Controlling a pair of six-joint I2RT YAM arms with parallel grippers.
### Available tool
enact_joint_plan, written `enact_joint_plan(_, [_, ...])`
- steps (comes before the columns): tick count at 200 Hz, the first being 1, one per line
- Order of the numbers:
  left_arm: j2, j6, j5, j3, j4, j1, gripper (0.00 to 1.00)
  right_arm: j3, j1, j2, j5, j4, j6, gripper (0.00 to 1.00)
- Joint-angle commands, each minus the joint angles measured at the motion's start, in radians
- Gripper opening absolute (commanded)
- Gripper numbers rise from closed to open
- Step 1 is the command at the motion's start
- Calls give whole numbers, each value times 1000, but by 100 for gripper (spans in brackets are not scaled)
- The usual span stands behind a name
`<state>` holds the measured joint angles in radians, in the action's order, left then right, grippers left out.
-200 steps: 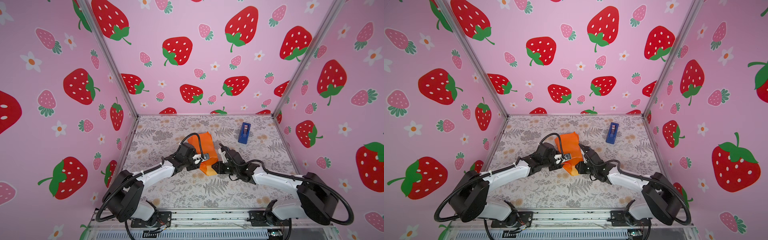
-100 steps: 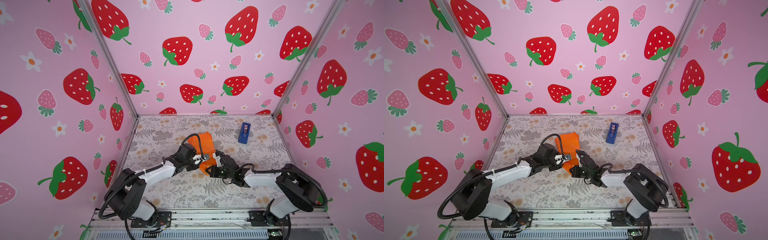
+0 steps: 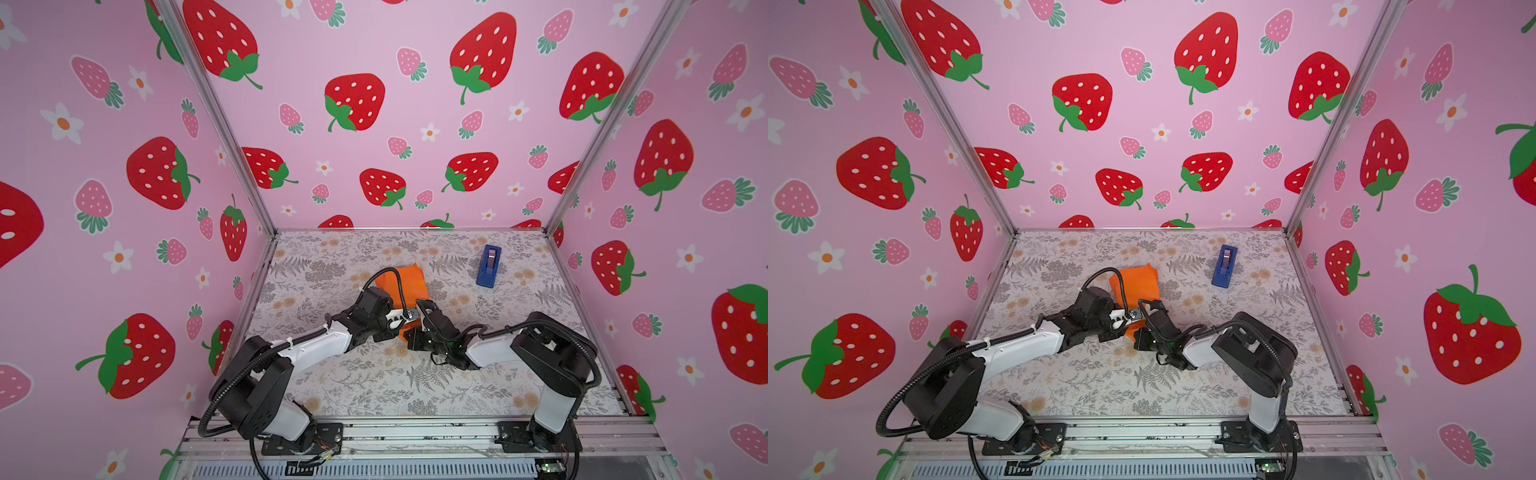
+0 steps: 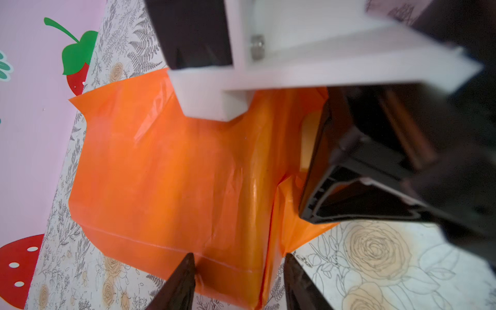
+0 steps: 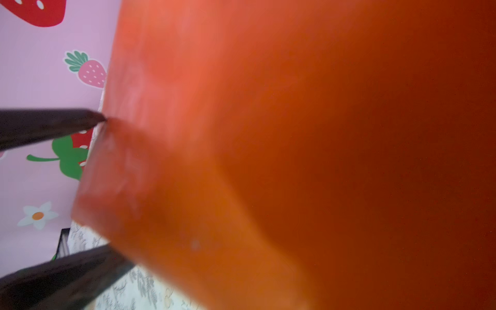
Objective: Wrap a gift box in wrapping paper
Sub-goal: Fold the wrapping paper in the gift box.
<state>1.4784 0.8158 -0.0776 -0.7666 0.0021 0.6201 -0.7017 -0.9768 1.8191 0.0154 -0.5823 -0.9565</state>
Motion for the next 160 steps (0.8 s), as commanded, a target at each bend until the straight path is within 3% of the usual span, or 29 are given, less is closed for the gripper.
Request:
enact_joint_plan(1, [14,20,13,-4,-32,1,54,-19,6,30,-128,13,23,0])
enact_joint_plan(27, [11,22,15,-1,-33,0,54,-9,16,34,-193,-1,36,0])
enact_joint_plan(72, [11,22,9,-4,-25,1,54,-20,23,128,-133,-59,28,0])
enact_joint_plan(122, [-36,5,20,-41,-40,0,53,-8,33,-96,-97,74,85,0])
enact_joint_plan(160, [-73,-77,17,-156,-143,-1,49,24,51,-232,-24,141,79,0])
